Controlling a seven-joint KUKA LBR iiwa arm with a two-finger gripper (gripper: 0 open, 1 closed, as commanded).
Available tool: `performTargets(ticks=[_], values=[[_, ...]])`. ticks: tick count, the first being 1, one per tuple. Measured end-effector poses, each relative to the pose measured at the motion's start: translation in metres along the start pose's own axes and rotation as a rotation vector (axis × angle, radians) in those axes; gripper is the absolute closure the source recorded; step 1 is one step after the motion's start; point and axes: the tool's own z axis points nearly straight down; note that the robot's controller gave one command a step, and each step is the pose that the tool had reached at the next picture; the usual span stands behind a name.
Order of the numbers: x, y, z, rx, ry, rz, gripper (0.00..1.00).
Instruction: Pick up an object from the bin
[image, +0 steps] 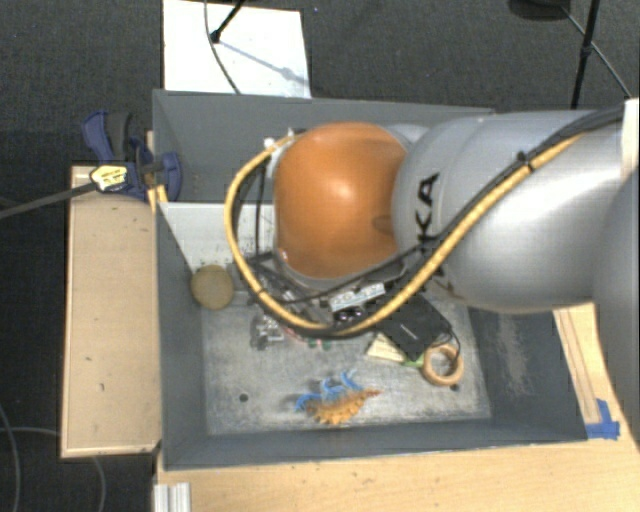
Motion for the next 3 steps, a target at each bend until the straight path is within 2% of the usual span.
performTargets(ticks=[1,2,3], values=[[0.000,0.000,0.000,0.000,0.000,0.002,1.00],[-0.011,-0.001,0.037,-0.002,-0.005,0.060,1.00],[-0.009,0.002,0.071,0.000,0.000,0.121,0.00]])
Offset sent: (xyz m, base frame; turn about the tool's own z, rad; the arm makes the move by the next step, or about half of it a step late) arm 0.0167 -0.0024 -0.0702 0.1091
